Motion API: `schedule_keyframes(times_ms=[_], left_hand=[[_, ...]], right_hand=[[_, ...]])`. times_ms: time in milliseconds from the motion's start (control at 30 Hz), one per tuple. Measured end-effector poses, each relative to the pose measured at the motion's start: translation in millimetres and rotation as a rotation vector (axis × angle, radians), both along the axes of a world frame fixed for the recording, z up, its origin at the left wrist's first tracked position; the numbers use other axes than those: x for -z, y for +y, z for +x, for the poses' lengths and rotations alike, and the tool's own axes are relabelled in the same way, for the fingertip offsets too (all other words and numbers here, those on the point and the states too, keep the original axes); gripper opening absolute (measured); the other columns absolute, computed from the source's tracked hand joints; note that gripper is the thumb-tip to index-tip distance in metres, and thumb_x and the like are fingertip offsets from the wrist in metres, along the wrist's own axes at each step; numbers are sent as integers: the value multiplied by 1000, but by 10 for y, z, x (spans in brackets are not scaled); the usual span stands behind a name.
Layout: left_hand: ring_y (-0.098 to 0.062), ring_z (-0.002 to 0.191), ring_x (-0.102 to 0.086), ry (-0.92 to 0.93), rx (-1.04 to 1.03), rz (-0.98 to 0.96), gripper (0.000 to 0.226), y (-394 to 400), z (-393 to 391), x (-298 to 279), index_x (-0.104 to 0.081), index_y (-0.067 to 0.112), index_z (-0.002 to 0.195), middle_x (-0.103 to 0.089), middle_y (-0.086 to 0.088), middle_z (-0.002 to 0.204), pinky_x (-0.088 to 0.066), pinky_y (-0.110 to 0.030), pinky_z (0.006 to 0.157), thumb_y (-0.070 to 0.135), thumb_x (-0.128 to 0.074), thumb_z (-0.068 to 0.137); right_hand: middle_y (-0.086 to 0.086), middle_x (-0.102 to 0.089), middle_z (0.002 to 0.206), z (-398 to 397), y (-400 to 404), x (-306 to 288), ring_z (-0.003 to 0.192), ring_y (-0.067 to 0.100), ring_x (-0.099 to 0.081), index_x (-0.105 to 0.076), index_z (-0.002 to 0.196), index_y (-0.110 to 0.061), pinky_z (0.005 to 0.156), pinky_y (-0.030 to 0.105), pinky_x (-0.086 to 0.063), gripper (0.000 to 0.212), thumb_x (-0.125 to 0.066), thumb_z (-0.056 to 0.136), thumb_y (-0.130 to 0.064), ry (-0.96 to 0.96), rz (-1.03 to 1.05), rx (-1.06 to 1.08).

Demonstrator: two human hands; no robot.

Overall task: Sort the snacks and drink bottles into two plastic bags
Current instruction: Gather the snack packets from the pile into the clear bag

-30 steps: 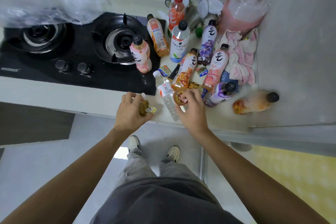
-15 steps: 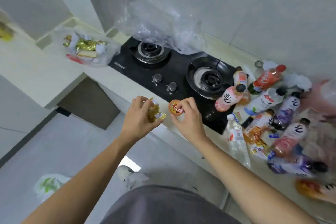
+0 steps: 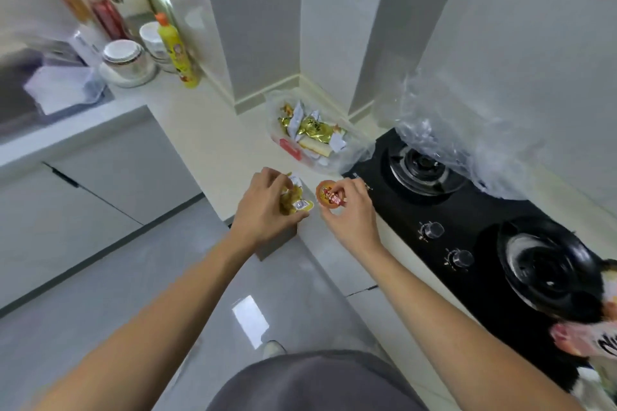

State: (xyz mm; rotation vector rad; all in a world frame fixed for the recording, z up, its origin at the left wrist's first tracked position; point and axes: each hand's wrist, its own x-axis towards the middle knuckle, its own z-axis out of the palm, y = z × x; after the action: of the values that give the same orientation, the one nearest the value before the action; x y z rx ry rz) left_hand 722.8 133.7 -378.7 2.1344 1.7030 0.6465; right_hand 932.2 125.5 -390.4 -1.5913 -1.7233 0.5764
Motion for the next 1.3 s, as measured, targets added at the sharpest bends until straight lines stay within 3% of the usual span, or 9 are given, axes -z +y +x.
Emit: schedule_keyframes(times_ms=[333, 500, 633, 967, 1100, 1200, 1300], left_hand=[[-25, 102, -49, 71, 55, -92, 53, 1622, -263, 242, -59, 19, 108, -52, -4, 115, -46, -35, 81, 59, -77, 79], [-24, 110, -48, 54, 49, -223, 49, 2523, -174, 360, -60, 17, 109, -49, -3, 122, -50, -41, 84, 48, -80, 77], [-24, 112, -49, 121, 88, -267, 47, 3063, -68, 480, -59, 15, 111, -47, -4, 124, -52, -44, 84, 43, -80, 80], [-25, 129, -45, 198, 192, -390, 55, 3659, -4, 862, -58, 19, 121, -45, -3, 139, -52, -45, 94, 38, -81, 76], [-25, 137, -40, 171, 225, -399, 62, 3640, -62, 880, -57, 20, 128, -41, -4, 150, -50, -44, 99, 41, -82, 76], [-25, 139, -39, 160, 268, -383, 57, 3597, -138, 809, -58, 19, 130, -39, -5, 153, -50, -45, 100, 39, -78, 80], [-26, 141, -39, 148, 294, -351, 58, 3548, -225, 667, -56, 19, 137, -38, -6, 156, -49, -44, 103, 35, -74, 84]], right_hand=[[2, -55, 109, -163, 1719, 308, 93, 20, -59, -61, 105, -16, 77, 33, -48, 32, -82, 82, -24, -25, -135, 62], [2, -54, 115, -124, 2525, 483, 102, 25, -60, -60, 110, -16, 85, 42, -50, 30, -78, 86, -19, -30, -245, 133], [3, -53, 122, -106, 2926, 563, 107, 24, -59, -58, 116, -15, 83, 34, -45, 33, -77, 88, -18, -69, -326, 137], [5, -56, 127, -306, 3368, 839, 112, 29, -61, -62, 123, -18, 94, 47, -52, 26, -63, 97, -15, -108, -357, 96], [0, -57, 136, -391, 3394, 908, 129, 23, -53, -60, 137, -27, 106, 44, -46, 38, -58, 100, -17, -161, -403, 102], [-1, -54, 137, -447, 3301, 842, 130, 24, -50, -56, 141, -31, 107, 50, -46, 45, -59, 98, -18, -203, -380, 129], [0, -53, 139, -508, 3148, 715, 132, 25, -48, -53, 144, -26, 107, 45, -46, 46, -58, 98, -18, -256, -350, 165]])
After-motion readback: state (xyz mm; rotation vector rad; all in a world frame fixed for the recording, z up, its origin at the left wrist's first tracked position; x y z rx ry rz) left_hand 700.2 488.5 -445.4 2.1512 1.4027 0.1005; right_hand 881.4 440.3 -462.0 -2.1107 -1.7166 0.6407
